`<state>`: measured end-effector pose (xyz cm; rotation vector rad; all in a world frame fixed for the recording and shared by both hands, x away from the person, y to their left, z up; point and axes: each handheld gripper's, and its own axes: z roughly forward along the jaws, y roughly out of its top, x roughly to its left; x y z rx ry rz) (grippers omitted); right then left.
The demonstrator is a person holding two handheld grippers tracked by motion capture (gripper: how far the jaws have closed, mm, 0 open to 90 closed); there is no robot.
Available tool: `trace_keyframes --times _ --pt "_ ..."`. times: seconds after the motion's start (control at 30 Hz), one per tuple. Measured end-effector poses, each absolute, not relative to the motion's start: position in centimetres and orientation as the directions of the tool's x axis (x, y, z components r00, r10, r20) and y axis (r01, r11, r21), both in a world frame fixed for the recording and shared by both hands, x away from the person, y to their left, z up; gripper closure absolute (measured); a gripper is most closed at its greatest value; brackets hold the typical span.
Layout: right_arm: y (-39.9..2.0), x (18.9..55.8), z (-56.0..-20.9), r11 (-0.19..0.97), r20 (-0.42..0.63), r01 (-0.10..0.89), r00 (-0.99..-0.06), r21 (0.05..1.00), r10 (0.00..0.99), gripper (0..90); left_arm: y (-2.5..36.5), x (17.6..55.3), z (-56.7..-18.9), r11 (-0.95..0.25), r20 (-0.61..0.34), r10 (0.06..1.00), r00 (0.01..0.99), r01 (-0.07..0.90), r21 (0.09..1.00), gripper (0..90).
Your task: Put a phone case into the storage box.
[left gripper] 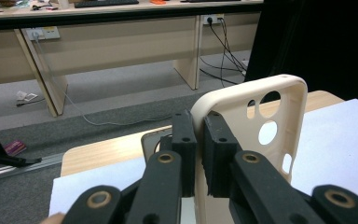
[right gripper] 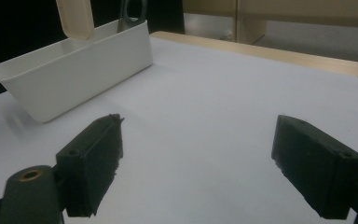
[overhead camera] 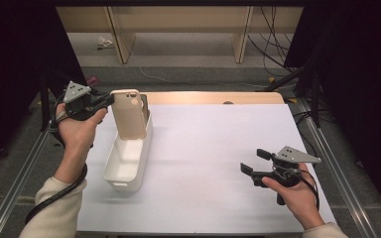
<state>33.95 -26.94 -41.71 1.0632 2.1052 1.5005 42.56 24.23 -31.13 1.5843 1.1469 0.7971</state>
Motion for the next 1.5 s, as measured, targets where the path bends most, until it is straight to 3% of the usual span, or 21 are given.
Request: trace_keyframes --times 1.5 --pt "-26.9 34.0 -41.8 0.159 0.145 0.379 -0.657 0.911 0.740 17.2 24.8 46.1 -34.0 -0.128 0.012 0.944 0.329 0.334 0.934 83.9"
